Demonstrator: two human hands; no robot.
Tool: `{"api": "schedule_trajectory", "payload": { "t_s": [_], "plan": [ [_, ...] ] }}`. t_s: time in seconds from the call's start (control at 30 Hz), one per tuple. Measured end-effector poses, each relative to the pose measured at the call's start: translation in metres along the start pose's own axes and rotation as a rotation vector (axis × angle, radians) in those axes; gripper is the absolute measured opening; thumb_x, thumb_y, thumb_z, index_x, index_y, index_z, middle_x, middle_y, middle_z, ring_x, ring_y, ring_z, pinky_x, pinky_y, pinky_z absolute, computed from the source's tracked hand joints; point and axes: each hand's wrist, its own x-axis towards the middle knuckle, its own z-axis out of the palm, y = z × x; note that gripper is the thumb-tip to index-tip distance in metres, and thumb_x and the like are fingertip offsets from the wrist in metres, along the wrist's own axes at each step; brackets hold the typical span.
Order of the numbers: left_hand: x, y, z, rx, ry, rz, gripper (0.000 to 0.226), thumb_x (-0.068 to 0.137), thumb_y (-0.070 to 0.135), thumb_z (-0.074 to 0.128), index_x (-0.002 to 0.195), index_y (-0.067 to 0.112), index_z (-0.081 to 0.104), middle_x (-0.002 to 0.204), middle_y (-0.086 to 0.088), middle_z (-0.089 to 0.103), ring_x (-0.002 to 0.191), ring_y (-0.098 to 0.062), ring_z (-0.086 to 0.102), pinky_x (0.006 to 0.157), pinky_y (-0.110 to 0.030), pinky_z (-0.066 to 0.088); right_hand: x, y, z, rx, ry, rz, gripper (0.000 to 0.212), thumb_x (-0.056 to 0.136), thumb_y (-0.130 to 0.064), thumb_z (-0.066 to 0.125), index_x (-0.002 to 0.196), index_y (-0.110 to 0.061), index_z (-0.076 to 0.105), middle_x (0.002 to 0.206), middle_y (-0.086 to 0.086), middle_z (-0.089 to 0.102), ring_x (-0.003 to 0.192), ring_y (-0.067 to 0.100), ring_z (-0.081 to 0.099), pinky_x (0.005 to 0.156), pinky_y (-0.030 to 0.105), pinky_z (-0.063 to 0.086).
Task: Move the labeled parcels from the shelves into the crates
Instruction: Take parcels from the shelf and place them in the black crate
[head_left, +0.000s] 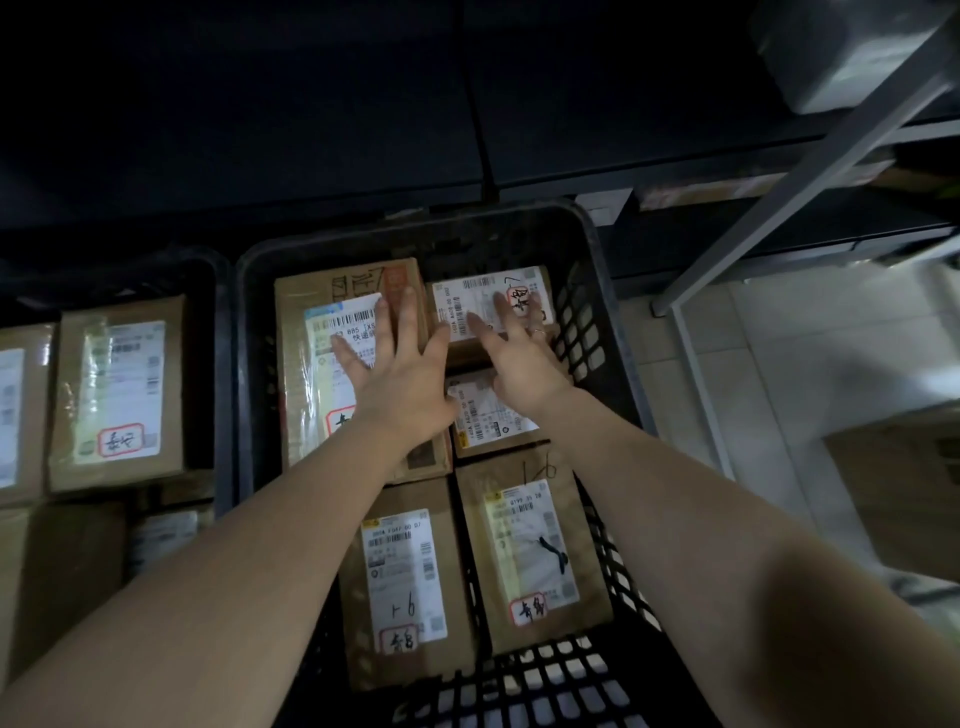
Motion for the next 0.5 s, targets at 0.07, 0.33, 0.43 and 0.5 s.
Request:
{"api": "schedule_trajectory", "payload": {
  "t_s": [0.07, 0.33, 0.43, 0.5],
  "plan": [
    [0.002, 0.001, -0.004, -0.007, -0.051, -0.008, 0.084, 0.081, 0.035, 0.063, 0.148, 0.032, 0.012, 0.152, -0.007, -0.033, 0.139, -0.031, -0.030, 0.102, -0.070, -0.013, -0.004, 0.002, -0.001, -0.009, 0.007, -0.033, 0.078, 0.092, -0.001, 0.054, 0.153, -0.031, 0.015, 0.162, 0.003, -0.005, 0.146, 0.039, -0.015, 0.107, 0.053, 0.036],
    [-0.024, -0.005, 0.002, -0.014, 0.047, 0.114, 0.064, 0.092, 0.047, 0.046, 0.147, 0.030, 0.020, 0.156, -0.008, -0.021, 0.143, -0.030, -0.020, 0.108, -0.066, -0.008, -0.062, -0.006, 0.014, -0.165, 0.009, -0.083, 0.061, 0.086, -0.023, 0.064, 0.141, -0.022, 0.038, 0.146, 0.009, 0.030, 0.136, 0.032, 0.025, 0.106, 0.052, 0.034],
    [-0.035, -0.010, 0.015, 0.021, 0.036, 0.123, 0.068, 0.092, 0.055, 0.039, 0.149, 0.032, 0.011, 0.155, -0.007, -0.026, 0.142, -0.028, -0.024, 0.107, -0.065, -0.011, -0.062, -0.007, 0.033, -0.161, -0.072, 0.068, 0.076, 0.089, -0.016, 0.062, 0.150, -0.032, 0.020, 0.159, 0.006, 0.006, 0.144, 0.036, 0.006, 0.111, 0.056, 0.023],
    [-0.035, -0.012, 0.019, 0.031, 0.018, 0.129, 0.070, 0.091, 0.058, 0.037, 0.149, 0.033, 0.008, 0.153, -0.007, -0.030, 0.141, -0.027, -0.027, 0.105, -0.065, -0.014, -0.051, -0.015, 0.041, -0.065, -0.098, 0.183, 0.072, 0.094, -0.020, 0.056, 0.152, -0.033, 0.015, 0.161, 0.003, 0.000, 0.145, 0.037, 0.000, 0.112, 0.056, 0.020]
  ]
}}
